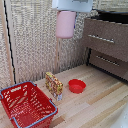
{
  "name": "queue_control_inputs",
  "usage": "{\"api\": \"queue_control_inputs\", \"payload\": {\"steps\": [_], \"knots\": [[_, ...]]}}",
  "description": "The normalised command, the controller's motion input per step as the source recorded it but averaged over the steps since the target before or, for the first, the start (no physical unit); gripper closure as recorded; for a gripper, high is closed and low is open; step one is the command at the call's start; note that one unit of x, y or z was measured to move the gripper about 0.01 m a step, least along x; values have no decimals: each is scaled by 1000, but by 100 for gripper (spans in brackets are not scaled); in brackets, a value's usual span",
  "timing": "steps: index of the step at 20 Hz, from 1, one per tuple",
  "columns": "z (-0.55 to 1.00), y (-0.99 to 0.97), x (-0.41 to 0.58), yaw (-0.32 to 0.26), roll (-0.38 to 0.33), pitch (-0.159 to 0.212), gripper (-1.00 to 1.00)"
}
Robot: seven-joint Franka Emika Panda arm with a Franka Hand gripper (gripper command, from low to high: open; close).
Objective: Move your gripper towards the pink mug and hold it gently. Lift the pink mug from the surface. Position it above the basket, lowering it gently until it is placed inside. Release the grip on the pink mug, completing the task.
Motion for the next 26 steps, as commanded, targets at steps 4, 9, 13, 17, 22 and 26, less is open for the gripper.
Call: {"api": "queue_control_inputs", "payload": {"steps": [4, 9, 13, 17, 22, 26], "knots": [[-145, 827, -119, 0, -54, -32, 100], [-411, 820, -59, 0, -108, -75, 100], [-499, 799, -60, 0, -124, -74, 100], [-476, 791, -64, 0, -125, -51, 100], [-478, 731, -52, 0, -129, -58, 100], [-569, 470, 0, 20, -79, -37, 100]]}}
